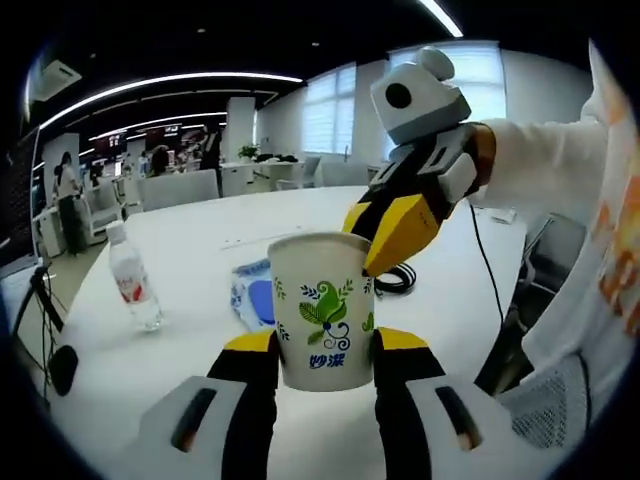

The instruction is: Arrange the tabletop items into an orderly group along one side of the table until the central work area is clear of visible clutter.

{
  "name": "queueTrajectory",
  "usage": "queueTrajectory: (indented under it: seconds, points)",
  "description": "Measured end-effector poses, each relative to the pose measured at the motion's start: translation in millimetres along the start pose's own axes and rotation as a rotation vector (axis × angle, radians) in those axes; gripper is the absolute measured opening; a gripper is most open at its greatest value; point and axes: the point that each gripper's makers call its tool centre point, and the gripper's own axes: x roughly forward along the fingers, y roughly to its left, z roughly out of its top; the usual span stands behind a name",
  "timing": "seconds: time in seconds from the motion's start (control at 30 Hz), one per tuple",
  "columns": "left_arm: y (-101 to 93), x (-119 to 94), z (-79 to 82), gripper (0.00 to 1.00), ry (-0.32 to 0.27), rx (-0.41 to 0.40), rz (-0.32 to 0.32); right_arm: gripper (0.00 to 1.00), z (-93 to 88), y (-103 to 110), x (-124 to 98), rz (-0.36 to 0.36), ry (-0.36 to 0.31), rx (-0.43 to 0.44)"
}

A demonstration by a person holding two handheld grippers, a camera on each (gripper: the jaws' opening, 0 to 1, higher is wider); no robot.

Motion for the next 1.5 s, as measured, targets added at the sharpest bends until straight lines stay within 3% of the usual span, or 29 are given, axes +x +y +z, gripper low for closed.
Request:
queueTrajectory:
  seconds: [0.17,0.23,0.27,0.33,0.43,0.5,0.63,0.73,0.87,0.93,1.0,1.03,1.07,1.13,1.2,1.3,1.43,1.5]
  points:
    - [2.4,-2,-6.4,0.38,0.018,-0.013,-0.007,0.02,0.2,7,7,0.034,0.043,-0.058]
    - [7.9,-6,-15.9,0.28,0.068,-0.058,0.006,0.00,2.4,6,9,0.028,0.043,-0.030]
    - [9.9,-6,-14.2,0.28,0.054,-0.051,0.007,0.00,3.3,4,10,0.018,0.043,-0.047]
    - [15.7,-11,-14.6,0.45,0.043,-0.059,0.028,0.00,5.7,4,9,0.031,0.041,-0.049]
    - [23.5,-17,-18.2,0.87,0.042,-0.069,0.059,0.00,10.4,1,9,0.038,0.034,-0.033]
    - [31.8,-27,-20.8,1.00,0.029,-0.065,0.095,0.00,12.6,-4,9,0.025,0.046,-0.058]
    - [47.3,-53,-32.9,0.99,0.049,-0.130,0.149,0.00,14.3,-21,9,-0.010,0.084,-0.140]
    - [62.5,-71,-43.8,1.00,0.071,-0.049,0.227,0.00,15.7,-32,11,-0.026,0.108,-0.166]
    - [71.6,-79,-68.0,1.00,0.122,0.013,0.288,0.00,24.1,-47,16,-0.045,0.125,-0.278]
    - [70.6,-81,-78.2,1.00,0.198,0.070,0.329,0.00,28.8,-55,20,-0.054,0.131,-0.294]
    - [65.3,-70,-57.7,1.00,0.094,0.242,0.330,0.00,33.6,-65,23,-0.062,0.138,-0.291]
    - [61.9,-69,-59.0,1.00,0.103,0.311,0.318,0.00,36.8,-70,25,-0.064,0.139,-0.287]
    - [59.8,-69,-60.2,1.00,0.098,0.303,0.310,0.00,39.0,-74,26,-0.065,0.138,-0.284]
    - [59.6,-68,-59.7,1.00,0.062,0.202,0.289,0.00,44.1,-82,30,-0.066,0.135,-0.281]
    - [69.4,-72,-60.5,1.00,0.063,0.134,0.315,0.00,48.1,-91,34,-0.075,0.136,-0.281]
    - [69.9,-74,-57.2,1.00,0.036,0.110,0.300,0.00,55.0,-108,39,-0.091,0.130,-0.262]
    - [71.3,-74,-60.5,1.00,0.044,0.087,0.283,0.00,63.8,-114,47,-0.095,0.136,-0.279]
    - [74.8,-78,-52.6,1.00,-0.008,0.038,0.293,0.00,65.8,-124,53,-0.114,0.155,-0.306]
